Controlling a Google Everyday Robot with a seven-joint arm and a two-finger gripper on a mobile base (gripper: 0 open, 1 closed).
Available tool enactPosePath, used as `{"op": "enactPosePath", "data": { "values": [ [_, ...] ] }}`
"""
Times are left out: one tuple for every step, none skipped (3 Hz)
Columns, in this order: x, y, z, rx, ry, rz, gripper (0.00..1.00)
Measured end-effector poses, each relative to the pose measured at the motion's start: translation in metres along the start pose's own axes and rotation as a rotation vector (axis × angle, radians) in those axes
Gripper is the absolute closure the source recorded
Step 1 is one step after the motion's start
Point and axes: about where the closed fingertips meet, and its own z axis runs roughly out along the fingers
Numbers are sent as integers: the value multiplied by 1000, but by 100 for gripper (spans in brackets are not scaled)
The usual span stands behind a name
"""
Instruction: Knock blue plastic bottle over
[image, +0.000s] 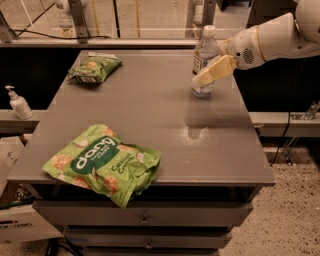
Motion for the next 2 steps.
{"op": "enactPosePath", "data": {
  "values": [
    [-11, 33, -5, -90, -60, 0, 0],
    [-28, 59, -14, -166, -130, -9, 0]
  ]
}}
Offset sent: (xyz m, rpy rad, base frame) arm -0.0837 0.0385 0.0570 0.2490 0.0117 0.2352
